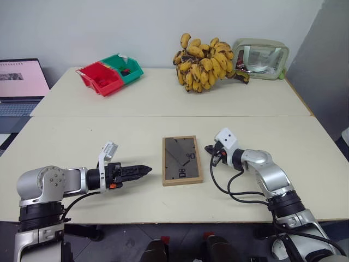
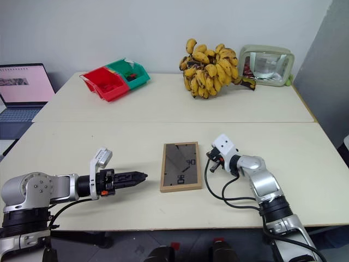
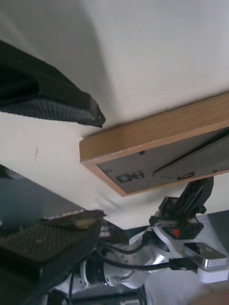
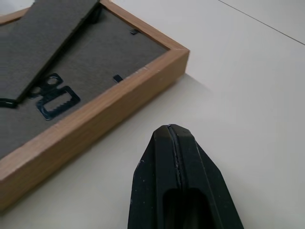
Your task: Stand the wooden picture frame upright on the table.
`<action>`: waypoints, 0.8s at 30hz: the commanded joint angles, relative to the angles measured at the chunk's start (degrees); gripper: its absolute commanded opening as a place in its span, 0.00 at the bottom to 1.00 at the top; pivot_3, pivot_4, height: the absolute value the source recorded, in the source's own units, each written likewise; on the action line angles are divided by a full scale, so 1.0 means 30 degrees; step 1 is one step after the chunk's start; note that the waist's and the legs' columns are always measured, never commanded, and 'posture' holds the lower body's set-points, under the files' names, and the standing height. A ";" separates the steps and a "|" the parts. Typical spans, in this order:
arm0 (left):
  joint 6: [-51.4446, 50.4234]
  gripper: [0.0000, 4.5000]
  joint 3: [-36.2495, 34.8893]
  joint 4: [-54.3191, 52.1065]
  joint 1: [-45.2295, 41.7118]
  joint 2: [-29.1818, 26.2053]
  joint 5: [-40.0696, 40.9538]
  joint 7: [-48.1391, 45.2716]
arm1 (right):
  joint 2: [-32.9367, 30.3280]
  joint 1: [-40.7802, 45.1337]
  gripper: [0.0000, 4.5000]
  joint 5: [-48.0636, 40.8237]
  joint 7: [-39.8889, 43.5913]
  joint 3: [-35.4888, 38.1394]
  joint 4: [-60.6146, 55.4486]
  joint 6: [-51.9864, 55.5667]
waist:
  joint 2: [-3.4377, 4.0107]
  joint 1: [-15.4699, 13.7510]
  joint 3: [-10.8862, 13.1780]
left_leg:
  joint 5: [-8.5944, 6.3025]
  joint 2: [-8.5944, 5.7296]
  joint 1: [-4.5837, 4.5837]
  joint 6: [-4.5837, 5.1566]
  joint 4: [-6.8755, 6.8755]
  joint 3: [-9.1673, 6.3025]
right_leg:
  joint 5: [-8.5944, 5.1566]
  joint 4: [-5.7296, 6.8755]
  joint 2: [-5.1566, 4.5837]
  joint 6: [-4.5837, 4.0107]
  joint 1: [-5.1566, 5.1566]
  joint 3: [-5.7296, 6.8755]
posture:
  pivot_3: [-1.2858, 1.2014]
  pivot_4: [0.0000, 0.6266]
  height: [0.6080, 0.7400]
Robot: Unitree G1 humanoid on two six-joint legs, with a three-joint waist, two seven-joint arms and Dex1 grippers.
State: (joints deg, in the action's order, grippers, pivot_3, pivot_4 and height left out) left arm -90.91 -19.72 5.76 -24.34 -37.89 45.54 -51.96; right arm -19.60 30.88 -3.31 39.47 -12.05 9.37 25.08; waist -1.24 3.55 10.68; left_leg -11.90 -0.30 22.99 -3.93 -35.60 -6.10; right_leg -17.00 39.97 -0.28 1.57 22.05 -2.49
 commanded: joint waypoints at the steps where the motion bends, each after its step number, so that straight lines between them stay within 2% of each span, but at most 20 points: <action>1: -0.0486 0.89 -0.0196 0.0300 0.0081 -0.0041 0.0707 0.0088 | 0.0150 0.0369 0.00 -0.0044 -0.0053 0.0062 -0.0705 -0.0162 | 0.0000 0.0014 0.0000 | 0.0000 0.0006 -0.0001 -0.0001 0.0006 0.0003 | 0.0000 -0.0001 -0.0002 -0.0001 0.0004 -0.0004 | 0.52 0.24 1.00; 4: -0.0125 0.99 0.0603 0.0128 0.0482 0.0307 0.0696 0.0213 | 0.0077 -0.0155 0.00 -0.0110 -0.0048 -0.0036 -0.1459 0.0159 | 0.0001 -0.0023 0.0000 | 0.0000 0.0019 0.0000 -0.0005 0.0015 0.0000 | 0.0001 -0.0003 -0.0012 -0.0003 0.0007 -0.0006 | 0.52 0.24 1.00; 11: 0.0610 0.99 0.1596 -0.0493 0.1698 0.1109 0.0706 0.0835 | -0.0344 -0.1632 0.00 -0.0006 -0.0197 -0.0156 -0.2919 0.0720 | 0.0000 -0.0108 -0.0005 | 0.0001 0.0018 0.0000 -0.0007 0.0024 0.0004 | -0.0001 -0.0011 -0.0147 -0.0001 0.0003 -0.0008 | 0.52 0.24 1.00; 18: 0.2168 0.99 0.2699 0.1917 0.0468 0.2667 -0.0365 0.1945 | 0.0644 -0.1796 0.00 0.0212 -0.0917 -0.0913 -0.3247 0.1111 | 0.0061 -0.0401 -0.0051 | 0.0002 -0.0038 -0.0072 -0.0006 0.0026 -0.0019 | -0.0020 -0.0045 -0.0184 0.0034 -0.0109 0.0031 | 0.52 0.24 1.00; 24: 0.3008 0.99 0.3688 0.2551 -0.0164 0.3137 -0.0555 0.1730 | 0.1173 -0.1399 0.00 0.0443 -0.1207 -0.1161 -0.2658 0.0926 | 0.0087 -0.0630 -0.0067 | 0.0005 -0.0055 -0.0098 -0.0006 0.0020 -0.0038 | -0.0008 -0.0150 -0.0181 0.0084 -0.0200 0.0049 | 0.52 0.24 1.00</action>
State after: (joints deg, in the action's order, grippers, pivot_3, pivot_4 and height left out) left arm -83.39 -11.64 11.11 -25.21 -29.62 46.84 -48.92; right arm -16.67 25.47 -1.86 36.02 -15.14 2.40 28.53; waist -0.97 1.66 10.48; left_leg -11.89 -0.47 22.68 -3.95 -35.54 -6.24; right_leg -17.02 39.45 -0.83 1.84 21.39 -2.32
